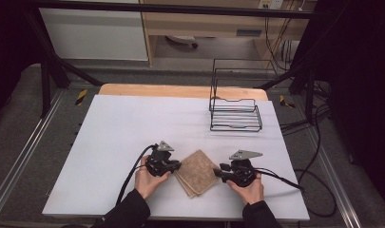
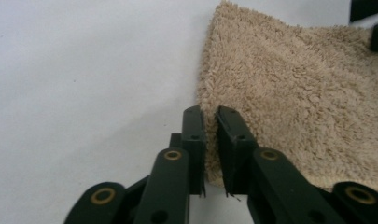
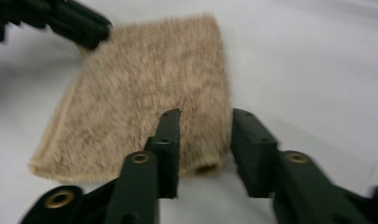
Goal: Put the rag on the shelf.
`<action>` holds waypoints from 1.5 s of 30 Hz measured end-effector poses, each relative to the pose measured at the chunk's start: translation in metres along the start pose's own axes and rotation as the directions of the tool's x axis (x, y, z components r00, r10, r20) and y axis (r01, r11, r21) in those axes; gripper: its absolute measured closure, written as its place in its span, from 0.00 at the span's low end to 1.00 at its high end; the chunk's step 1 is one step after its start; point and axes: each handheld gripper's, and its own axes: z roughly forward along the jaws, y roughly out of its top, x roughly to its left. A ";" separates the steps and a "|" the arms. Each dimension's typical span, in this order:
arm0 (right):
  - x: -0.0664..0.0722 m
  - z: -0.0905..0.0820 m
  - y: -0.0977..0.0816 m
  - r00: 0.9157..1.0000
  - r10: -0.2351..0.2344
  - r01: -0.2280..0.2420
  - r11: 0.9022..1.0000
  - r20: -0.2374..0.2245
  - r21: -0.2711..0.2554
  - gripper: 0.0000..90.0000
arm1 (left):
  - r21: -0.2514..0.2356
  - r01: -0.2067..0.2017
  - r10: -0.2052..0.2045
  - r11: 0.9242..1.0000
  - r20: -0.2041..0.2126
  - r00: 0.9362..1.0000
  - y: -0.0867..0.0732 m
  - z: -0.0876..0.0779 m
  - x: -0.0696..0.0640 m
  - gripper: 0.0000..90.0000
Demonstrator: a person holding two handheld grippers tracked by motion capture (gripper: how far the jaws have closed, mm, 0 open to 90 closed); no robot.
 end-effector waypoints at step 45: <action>-0.028 0.043 0.027 0.999 -0.013 0.010 0.998 0.042 0.057 0.92 | -0.110 0.065 -0.067 0.992 -0.015 0.998 0.003 -0.007 0.006 0.35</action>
